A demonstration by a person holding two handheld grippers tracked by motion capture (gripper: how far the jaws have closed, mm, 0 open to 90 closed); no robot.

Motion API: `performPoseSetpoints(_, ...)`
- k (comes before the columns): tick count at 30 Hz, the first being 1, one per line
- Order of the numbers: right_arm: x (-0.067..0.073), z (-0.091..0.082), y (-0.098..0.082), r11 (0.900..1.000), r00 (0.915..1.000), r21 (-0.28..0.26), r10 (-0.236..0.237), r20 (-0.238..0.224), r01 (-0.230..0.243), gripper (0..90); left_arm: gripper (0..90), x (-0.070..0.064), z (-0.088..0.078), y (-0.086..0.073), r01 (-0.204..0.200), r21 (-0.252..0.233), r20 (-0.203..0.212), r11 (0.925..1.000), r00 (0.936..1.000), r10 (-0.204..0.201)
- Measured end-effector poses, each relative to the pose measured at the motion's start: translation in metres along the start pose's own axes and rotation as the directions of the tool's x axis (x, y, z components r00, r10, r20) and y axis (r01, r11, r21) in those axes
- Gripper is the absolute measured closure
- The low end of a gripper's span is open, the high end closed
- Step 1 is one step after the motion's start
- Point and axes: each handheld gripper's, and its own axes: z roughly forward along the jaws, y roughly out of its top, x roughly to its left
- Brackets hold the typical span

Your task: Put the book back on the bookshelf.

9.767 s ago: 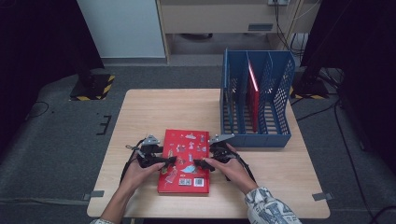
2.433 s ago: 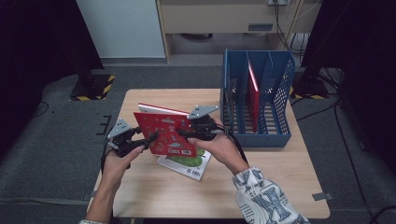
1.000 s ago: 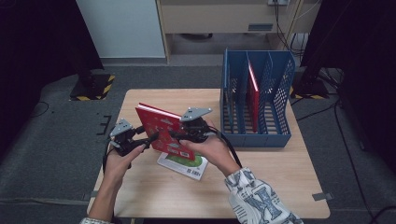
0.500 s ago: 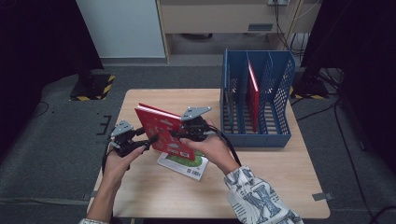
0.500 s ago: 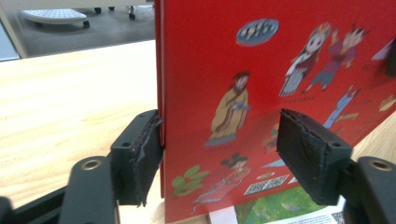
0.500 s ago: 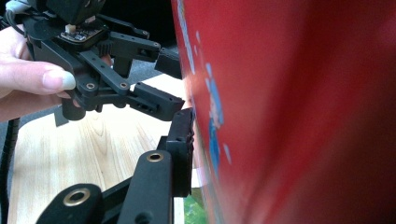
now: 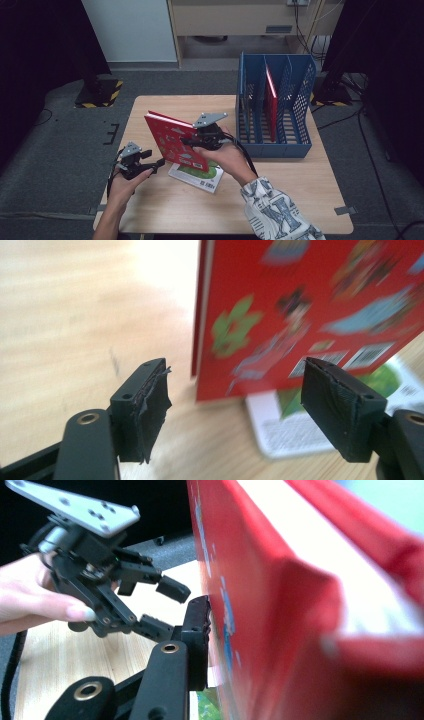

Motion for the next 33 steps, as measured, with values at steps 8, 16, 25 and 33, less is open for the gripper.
performPoseSetpoints(8, 0.0, 0.004, 0.003, 1.0, 1.0, -0.019, -0.002, -0.003, 0.002, 68.6, 25.0, 0.007, -0.001, -0.006, 0.016, 0.027, -0.016, 0.9995, 0.9997, -0.016)
performPoseSetpoints(16, -0.003, 0.005, 0.003, 0.999, 0.9999, -0.031, 0.009, -0.014, -0.01, 76.7, 24.6, 0.008, 0.0, -0.007, 0.025, 0.037, -0.015, 0.999, 0.9996, -0.024)
performPoseSetpoints(25, -0.006, 0.003, 0.001, 0.998, 0.9994, -0.053, 0.028, 0.019, -0.027, 79.3, 23.1, 0.014, 0.001, -0.012, 0.028, 0.074, -0.059, 0.9969, 0.998, -0.024)
performPoseSetpoints(33, -0.005, -0.008, 0.003, 0.998, 0.9986, -0.061, 0.028, 0.044, -0.026, 79.4, 14.8, 0.019, 0.006, -0.015, 0.038, 0.128, -0.092, 0.9911, 0.9954, -0.027)
